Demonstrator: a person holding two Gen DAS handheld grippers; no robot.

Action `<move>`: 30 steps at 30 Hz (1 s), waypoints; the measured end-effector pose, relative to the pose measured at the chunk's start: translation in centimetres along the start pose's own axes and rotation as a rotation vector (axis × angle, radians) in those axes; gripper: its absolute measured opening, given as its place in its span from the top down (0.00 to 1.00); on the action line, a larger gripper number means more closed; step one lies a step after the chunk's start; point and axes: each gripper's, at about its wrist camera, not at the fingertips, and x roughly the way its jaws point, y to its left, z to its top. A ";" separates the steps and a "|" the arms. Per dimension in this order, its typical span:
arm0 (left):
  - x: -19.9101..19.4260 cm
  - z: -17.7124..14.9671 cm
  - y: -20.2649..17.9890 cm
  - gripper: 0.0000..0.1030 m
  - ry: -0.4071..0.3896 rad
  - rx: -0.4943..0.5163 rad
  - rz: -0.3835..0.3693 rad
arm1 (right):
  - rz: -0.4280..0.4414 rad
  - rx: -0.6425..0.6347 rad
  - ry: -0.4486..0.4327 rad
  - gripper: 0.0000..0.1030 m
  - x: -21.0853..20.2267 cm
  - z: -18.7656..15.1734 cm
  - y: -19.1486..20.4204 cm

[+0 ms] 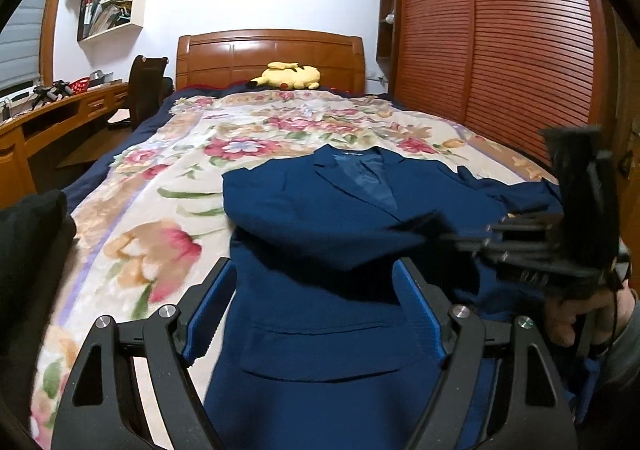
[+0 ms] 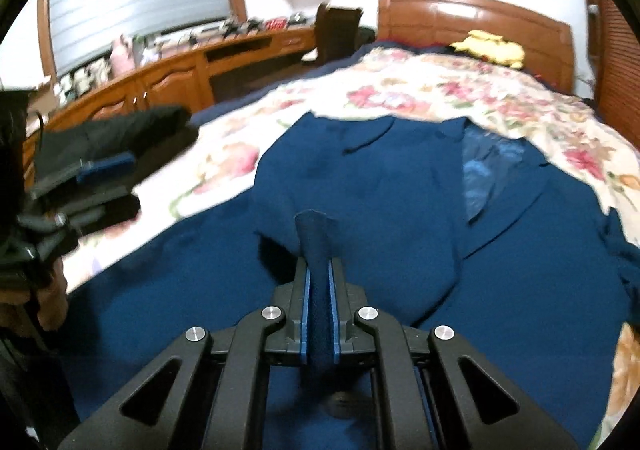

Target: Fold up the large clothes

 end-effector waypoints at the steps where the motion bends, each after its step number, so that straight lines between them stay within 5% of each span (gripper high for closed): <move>1: 0.2 -0.1 -0.3 0.21 0.004 0.007 -0.004 | -0.003 0.008 -0.018 0.92 -0.6 -0.2 -0.2; 9: 1.6 -0.6 -1.3 0.21 0.041 0.017 -0.016 | -0.101 0.056 -0.144 0.92 -4.3 -1.8 -1.3; 15: 2.4 -1.0 -1.3 0.21 0.071 0.009 -0.011 | -0.258 0.070 -0.269 0.92 -6.8 -2.7 -0.5; 30: 2.6 -0.8 -1.1 0.21 0.072 -0.005 -0.016 | -0.394 0.139 -0.360 0.94 -12.0 -4.9 0.7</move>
